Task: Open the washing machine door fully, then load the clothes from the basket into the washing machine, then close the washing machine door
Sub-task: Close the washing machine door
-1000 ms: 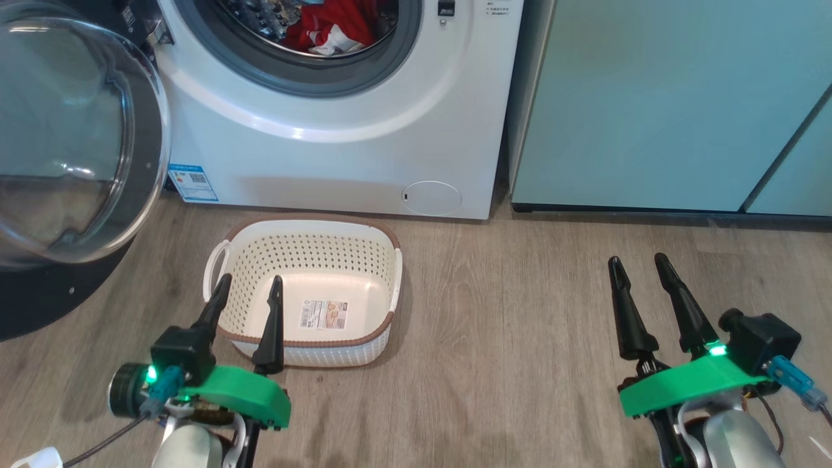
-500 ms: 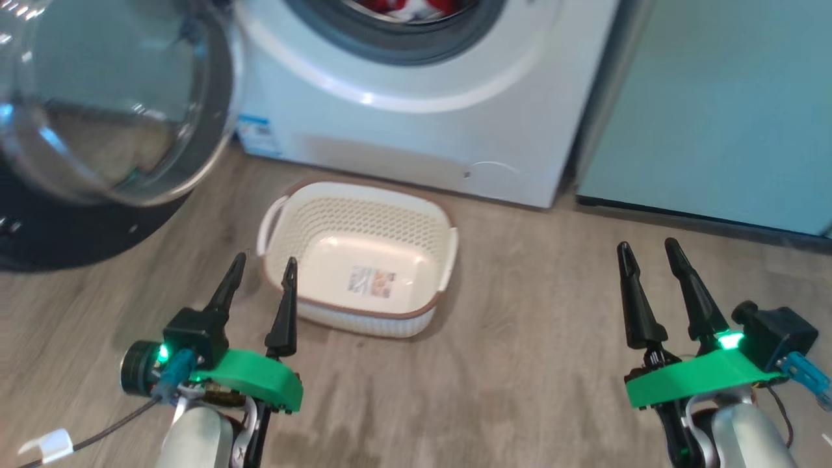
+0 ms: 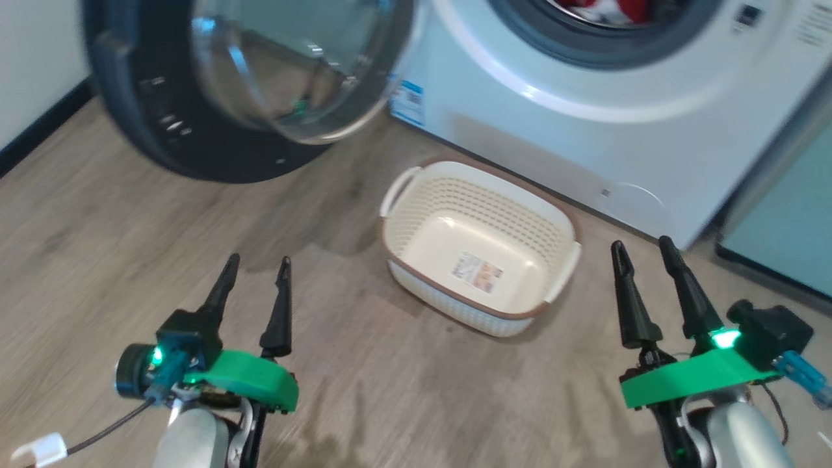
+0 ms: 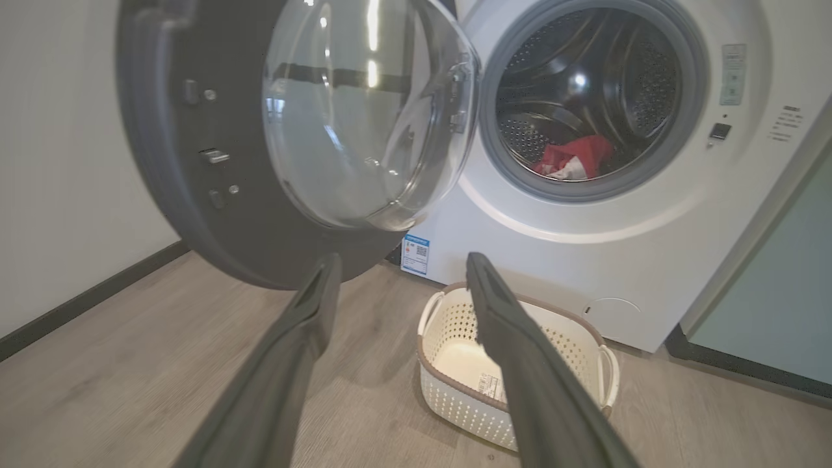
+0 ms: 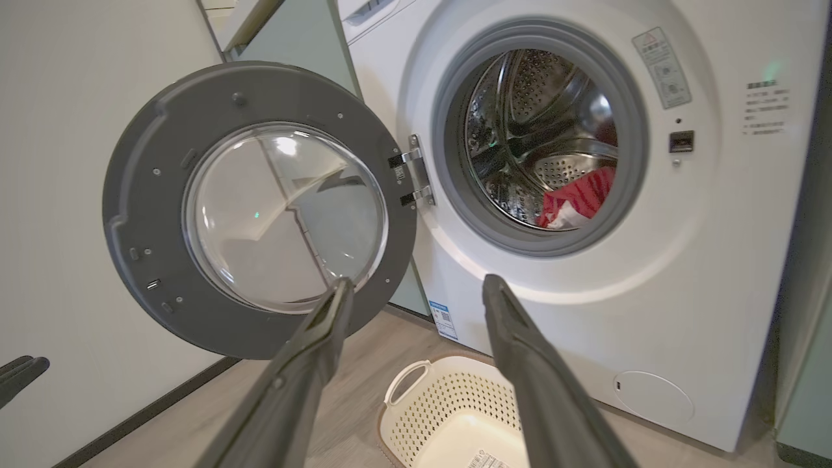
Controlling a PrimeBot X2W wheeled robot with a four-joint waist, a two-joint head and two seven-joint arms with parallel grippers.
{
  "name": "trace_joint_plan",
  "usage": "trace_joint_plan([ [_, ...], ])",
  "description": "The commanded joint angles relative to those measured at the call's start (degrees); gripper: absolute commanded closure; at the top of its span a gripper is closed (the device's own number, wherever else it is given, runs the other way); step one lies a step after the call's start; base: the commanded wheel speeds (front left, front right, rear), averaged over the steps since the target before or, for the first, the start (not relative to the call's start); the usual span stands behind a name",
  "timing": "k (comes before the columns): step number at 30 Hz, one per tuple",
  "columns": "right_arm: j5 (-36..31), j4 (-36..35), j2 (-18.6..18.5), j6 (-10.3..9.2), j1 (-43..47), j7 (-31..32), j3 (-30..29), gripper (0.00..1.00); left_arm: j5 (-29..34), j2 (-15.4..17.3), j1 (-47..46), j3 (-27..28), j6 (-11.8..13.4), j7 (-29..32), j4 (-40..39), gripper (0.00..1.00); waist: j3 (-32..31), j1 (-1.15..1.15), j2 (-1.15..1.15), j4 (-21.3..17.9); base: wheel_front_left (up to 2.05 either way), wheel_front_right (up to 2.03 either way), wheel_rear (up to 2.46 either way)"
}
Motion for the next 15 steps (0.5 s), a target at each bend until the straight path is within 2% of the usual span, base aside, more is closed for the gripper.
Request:
trace_joint_plan([
  [1,0.41,-2.00,-0.12,0.00,-1.82,-0.53,2.10,0.00,0.58,0.29,-1.27,2.42,0.40,-0.29,-2.24,0.00,-1.29,0.00,0.00,4.75,0.00,0.00,0.00],
  [10,1.98,0.86,-0.75,0.00,-7.78,-0.53,9.42,0.00,0.38,0.29,2.31,8.43,2.80,-0.29,-8.12,0.00,0.40,0.00,0.00,6.22,0.00,0.00,0.00],
  [15,3.20,2.08,-1.80,0.00,-9.18,-0.53,10.44,0.00,0.22,0.29,3.84,8.04,4.03,-0.29,-9.95,0.00,0.34,0.00,0.00,6.20,0.00,0.00,0.00],
])
